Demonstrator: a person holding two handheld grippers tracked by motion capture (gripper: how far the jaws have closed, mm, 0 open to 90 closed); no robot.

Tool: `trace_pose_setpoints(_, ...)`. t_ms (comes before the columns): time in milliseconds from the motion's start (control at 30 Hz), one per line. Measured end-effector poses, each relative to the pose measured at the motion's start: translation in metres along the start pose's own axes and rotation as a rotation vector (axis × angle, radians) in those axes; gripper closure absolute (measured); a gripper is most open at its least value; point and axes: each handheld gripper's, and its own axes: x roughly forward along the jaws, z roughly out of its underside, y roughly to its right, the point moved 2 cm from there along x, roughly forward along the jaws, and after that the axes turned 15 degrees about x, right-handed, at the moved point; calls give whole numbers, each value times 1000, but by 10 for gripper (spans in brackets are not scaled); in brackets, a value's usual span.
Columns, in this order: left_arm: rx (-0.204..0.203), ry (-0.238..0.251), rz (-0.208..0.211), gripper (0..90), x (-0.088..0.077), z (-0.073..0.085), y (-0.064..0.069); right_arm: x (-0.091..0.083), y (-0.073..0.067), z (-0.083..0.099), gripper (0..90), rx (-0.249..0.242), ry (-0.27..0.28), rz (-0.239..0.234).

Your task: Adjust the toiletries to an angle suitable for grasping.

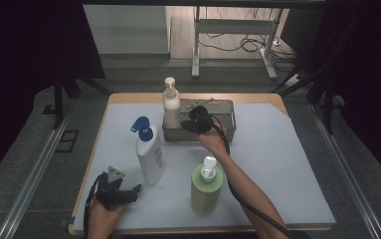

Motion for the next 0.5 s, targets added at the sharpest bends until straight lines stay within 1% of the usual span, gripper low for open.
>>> trace_pose_setpoints(33, 0, 0, 0, 127, 0, 0, 0, 0, -3, -1, 854, -3, 1, -4)
trace_pose_setpoints(167, 0, 0, 0, 126, 0, 0, 0, 2, -6, -1, 855, -8, 4, -9)
trace_pose_setpoints(333, 0, 0, 0, 126, 0, 0, 0, 2, -5, -2, 855, -12, 4, -11)
trace_pose_setpoints(467, 0, 0, 0, 126, 0, 0, 0, 2, -5, -1, 853, -7, 5, -10)
trace_pose_setpoints(500, 0, 0, 0, 126, 0, 0, 0, 2, -4, -1, 838, -9, 4, -7)
